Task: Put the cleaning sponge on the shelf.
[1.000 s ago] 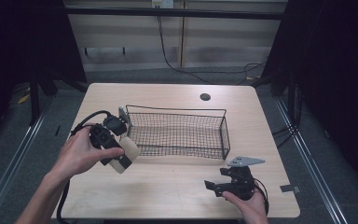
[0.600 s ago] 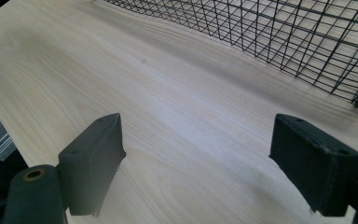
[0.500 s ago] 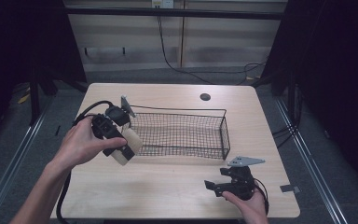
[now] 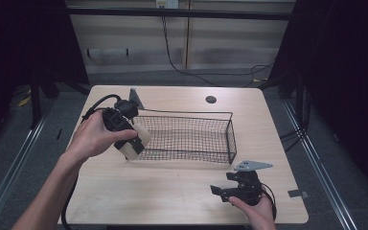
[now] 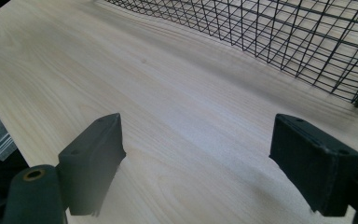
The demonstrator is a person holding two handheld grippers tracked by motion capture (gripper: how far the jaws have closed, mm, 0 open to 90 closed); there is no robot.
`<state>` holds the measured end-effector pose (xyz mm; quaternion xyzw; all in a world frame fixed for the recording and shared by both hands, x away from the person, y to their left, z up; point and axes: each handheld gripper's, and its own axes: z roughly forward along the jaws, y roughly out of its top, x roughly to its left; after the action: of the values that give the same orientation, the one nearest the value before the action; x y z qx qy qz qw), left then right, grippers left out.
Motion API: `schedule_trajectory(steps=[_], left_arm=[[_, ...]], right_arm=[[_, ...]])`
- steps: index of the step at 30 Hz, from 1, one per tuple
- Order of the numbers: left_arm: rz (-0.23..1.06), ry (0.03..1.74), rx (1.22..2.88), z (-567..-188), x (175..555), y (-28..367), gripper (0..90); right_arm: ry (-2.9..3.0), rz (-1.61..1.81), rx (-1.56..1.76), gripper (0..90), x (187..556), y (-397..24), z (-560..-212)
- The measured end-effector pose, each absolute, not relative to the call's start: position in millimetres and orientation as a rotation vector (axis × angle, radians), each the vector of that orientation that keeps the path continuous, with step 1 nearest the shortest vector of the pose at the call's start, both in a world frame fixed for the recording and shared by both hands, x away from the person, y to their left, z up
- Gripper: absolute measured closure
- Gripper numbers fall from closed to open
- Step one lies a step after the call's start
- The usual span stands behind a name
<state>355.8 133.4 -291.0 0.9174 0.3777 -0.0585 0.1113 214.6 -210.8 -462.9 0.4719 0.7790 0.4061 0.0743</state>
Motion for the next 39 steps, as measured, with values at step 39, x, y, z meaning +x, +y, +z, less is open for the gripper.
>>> schedule_trajectory(steps=[39], left_arm=[[-0.202, 1.575, 2.465, -316.9, 406.9, 118.8, 26.5]], right_arm=[[2.341, 1.221, 1.421, 17.0, 214.6, -210.6, -463.2]])
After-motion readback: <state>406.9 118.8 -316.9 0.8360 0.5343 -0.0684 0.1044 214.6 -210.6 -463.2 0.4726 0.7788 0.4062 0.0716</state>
